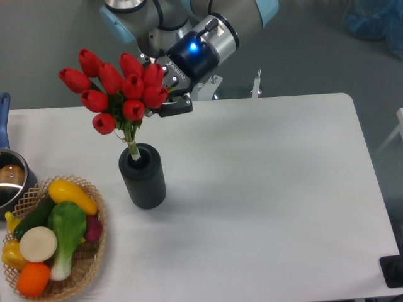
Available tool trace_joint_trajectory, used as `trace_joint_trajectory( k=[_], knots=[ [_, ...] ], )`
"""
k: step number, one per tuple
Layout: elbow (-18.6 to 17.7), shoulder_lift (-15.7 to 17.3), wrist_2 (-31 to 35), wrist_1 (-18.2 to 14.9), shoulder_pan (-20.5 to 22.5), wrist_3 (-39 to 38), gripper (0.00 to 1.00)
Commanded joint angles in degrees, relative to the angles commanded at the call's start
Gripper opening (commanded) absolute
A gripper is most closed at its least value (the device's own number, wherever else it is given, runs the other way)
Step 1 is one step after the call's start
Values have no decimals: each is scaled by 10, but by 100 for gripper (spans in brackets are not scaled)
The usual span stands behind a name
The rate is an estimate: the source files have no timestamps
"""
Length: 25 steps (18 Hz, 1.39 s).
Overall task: Insert the flowers into the vase
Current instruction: 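Lower the tulip stems down into the black vase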
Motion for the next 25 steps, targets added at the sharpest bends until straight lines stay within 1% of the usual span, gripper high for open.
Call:
trace_joint_trajectory(
  k=[4, 11, 14, 18, 22, 25],
  knots=[
    [-18, 6, 0, 0, 11, 15, 0],
    [-47, 6, 2, 1, 9, 62, 0],
    [-50, 4, 2, 1, 10, 70, 0],
    [-64, 2, 5, 11, 8, 79, 0],
    [-79, -9, 8, 12, 7, 119, 1],
    [-80, -23, 11, 13, 7, 135, 1]
  ],
)
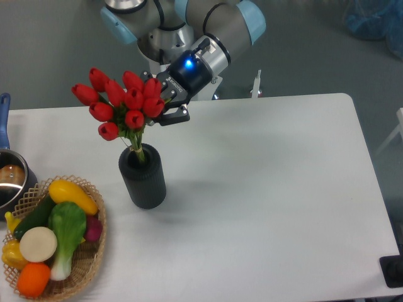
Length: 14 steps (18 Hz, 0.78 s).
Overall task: Insert the flowers into the vase
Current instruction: 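Lower the tulip stems down into the black vase, then push the tulips deeper into the vase and open the gripper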
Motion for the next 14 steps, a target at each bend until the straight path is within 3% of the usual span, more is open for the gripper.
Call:
trace_joint_trajectory(
  k=[14],
  knots=[
    [-4, -40, 19, 2, -2, 50, 7]
  ],
)
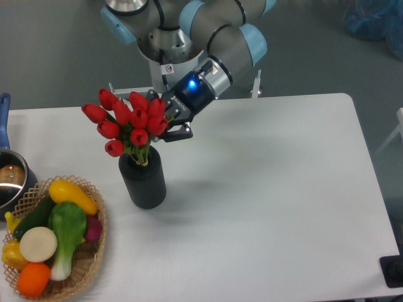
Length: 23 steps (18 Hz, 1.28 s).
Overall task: Insert the flowers into the vase
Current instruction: 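Push the tulips deeper into the vase and open the gripper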
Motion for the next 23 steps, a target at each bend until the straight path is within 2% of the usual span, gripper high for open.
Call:
trace_joint_trajectory(
  k=[2, 4, 8, 9, 10, 11, 12, 19, 23],
  knots=[
    [-1, -5, 14, 0, -2, 0, 8],
    [-1, -6, 20, 0, -5, 0, 13],
    [-1, -9, 27, 0, -8, 0, 37],
    [-1, -9, 28, -1, -8, 0, 47],
    [-1, -9, 30, -1, -8, -2, 62],
    [-3, -9, 30, -2, -10, -5, 78],
    [-3, -9, 31, -2, -12, -6, 100],
    [-1, -8, 32, -3, -13, -6, 100],
    [5, 2, 62, -4, -13, -8, 100]
  ],
)
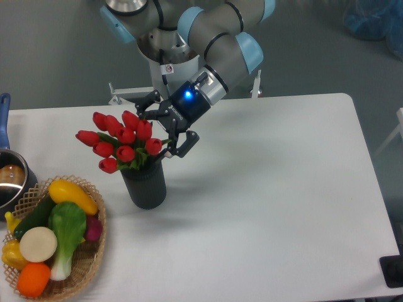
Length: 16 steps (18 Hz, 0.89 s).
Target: Insert the flowers into the vase
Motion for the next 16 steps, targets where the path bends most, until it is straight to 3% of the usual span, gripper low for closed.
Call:
trace_joint_trajectory(
  k=[6, 11, 16],
  knots=[
    [31, 47, 80, -3, 16, -1, 100],
    [57, 89, 290, -3, 39, -3, 100],
    [66, 103, 335, -4, 86, -4, 100]
  ],
)
